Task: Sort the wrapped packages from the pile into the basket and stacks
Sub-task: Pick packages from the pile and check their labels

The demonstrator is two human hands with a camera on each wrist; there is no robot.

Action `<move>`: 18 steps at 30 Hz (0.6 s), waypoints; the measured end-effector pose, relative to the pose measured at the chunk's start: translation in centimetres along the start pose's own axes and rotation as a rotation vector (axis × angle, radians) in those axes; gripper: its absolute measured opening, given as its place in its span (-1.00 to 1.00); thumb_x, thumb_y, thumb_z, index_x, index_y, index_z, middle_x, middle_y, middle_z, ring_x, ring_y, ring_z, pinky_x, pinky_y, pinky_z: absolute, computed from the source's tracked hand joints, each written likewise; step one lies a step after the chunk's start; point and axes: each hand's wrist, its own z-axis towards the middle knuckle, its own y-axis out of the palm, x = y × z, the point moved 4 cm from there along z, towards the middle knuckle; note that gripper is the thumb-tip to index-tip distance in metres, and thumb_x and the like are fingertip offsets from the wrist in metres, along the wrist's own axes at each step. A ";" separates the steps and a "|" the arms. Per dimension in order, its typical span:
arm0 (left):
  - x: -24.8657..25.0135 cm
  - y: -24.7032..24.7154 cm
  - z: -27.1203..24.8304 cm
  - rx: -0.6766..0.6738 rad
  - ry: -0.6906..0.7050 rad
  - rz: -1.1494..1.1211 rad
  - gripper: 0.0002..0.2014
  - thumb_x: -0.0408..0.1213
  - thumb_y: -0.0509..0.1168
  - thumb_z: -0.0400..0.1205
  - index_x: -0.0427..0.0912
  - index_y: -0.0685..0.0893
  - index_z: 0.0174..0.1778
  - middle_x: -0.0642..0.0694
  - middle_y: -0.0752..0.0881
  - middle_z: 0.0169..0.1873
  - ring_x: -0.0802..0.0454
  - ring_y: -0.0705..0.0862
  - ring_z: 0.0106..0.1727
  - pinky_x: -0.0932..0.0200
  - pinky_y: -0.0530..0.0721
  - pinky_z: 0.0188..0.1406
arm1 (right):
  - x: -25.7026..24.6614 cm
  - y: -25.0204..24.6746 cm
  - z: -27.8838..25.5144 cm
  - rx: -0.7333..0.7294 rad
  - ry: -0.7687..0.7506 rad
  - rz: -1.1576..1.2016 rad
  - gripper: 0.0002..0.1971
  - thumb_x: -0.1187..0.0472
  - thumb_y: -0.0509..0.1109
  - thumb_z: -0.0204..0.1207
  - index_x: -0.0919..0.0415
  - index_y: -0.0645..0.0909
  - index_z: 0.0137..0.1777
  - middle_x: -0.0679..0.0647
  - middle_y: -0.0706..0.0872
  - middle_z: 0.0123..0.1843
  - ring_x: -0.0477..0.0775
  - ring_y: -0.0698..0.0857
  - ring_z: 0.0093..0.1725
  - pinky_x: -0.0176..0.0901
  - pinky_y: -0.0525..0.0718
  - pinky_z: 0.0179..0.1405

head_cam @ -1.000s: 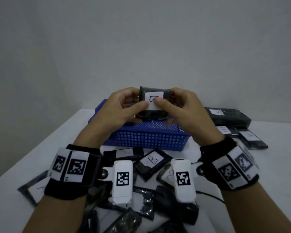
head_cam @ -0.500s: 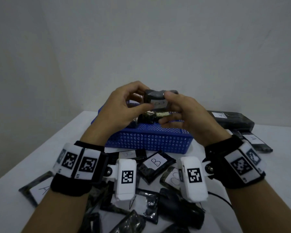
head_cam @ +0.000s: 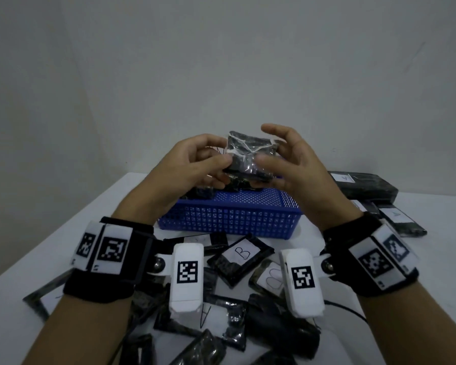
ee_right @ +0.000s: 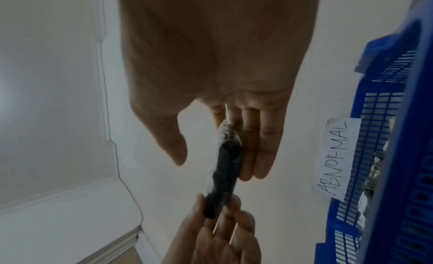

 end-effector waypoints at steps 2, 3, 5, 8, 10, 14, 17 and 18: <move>0.0 0.2 0.1 -0.004 0.026 0.023 -0.80 -0.37 0.36 0.66 -0.18 0.65 0.20 -0.07 0.78 -0.19 -0.01 0.79 -0.19 0.15 0.81 -0.16 | 0.2 -0.3 0.1 0.055 0.044 0.018 -0.59 0.31 0.45 0.61 0.22 0.53 0.44 0.11 0.81 0.16 0.06 0.86 -0.01 -0.11 0.82 -0.13; 0.0 0.5 0.1 -0.007 0.042 0.038 -0.80 -0.40 0.36 0.66 -0.17 0.64 0.19 -0.05 0.77 -0.22 0.00 0.79 -0.21 0.14 0.81 -0.16 | 0.4 -0.4 0.2 0.085 0.046 0.002 -0.67 0.34 0.45 0.62 0.27 0.58 0.36 0.09 0.85 0.07 0.04 0.87 -0.05 -0.12 0.83 -0.15; 0.0 0.9 0.1 -0.014 0.067 0.069 -0.79 -0.43 0.37 0.66 -0.17 0.61 0.19 0.04 0.76 -0.27 0.00 0.80 -0.22 0.12 0.82 -0.15 | 0.6 -0.8 0.4 0.134 0.011 -0.045 -0.77 0.38 0.47 0.59 0.29 0.65 0.22 0.10 0.89 -0.04 0.06 0.87 -0.10 -0.07 0.85 -0.11; -0.2 1.3 0.2 -0.025 0.066 0.105 -0.79 -0.36 0.39 0.66 -0.18 0.58 0.19 0.07 0.75 -0.30 0.00 0.81 -0.23 0.11 0.81 -0.17 | 0.7 -1.3 0.4 0.158 -0.052 -0.132 -0.77 0.39 0.53 0.53 0.28 0.68 0.16 0.14 0.89 -0.05 0.13 0.88 -0.08 0.03 0.85 0.00; -0.2 1.3 0.3 0.008 0.099 0.141 -0.76 -0.33 0.40 0.66 -0.22 0.58 0.20 0.04 0.74 -0.27 0.00 0.82 -0.25 0.14 0.80 -0.22 | 0.6 -1.2 0.3 0.134 -0.081 -0.151 -0.74 0.38 0.54 0.54 0.28 0.66 0.20 0.14 0.89 -0.01 0.12 0.88 -0.02 0.00 0.83 0.02; 0.0 1.1 0.6 0.077 0.213 0.201 -0.78 -0.35 0.44 0.63 -0.12 0.61 0.15 0.04 0.71 -0.19 -0.04 0.82 -0.20 0.06 0.82 -0.17 | 0.9 -0.8 0.3 0.025 0.042 -0.115 -0.75 0.06 0.44 0.63 0.10 0.68 0.25 0.03 0.87 0.10 0.05 0.85 0.09 0.05 0.84 0.10; 0.3 1.0 0.5 0.112 0.319 0.279 -0.78 -0.35 0.45 0.63 -0.02 0.59 0.07 -0.01 0.69 -0.10 0.05 0.78 -0.15 0.13 0.79 -0.13 | 1.1 -0.6 0.2 -0.002 0.137 -0.044 -0.54 -0.22 0.36 0.52 0.07 0.73 0.23 0.05 0.86 0.13 0.15 0.84 -0.03 0.12 0.85 0.08; 0.3 1.1 0.5 0.117 0.357 0.311 -0.79 -0.34 0.45 0.63 -0.01 0.58 0.06 0.00 0.69 -0.09 0.07 0.76 -0.12 0.16 0.76 -0.11 | 1.2 -0.4 0.1 -0.002 0.148 -0.025 -0.50 -0.25 0.36 0.49 0.08 0.74 0.24 0.07 0.86 0.13 0.18 0.82 -0.10 0.10 0.85 0.05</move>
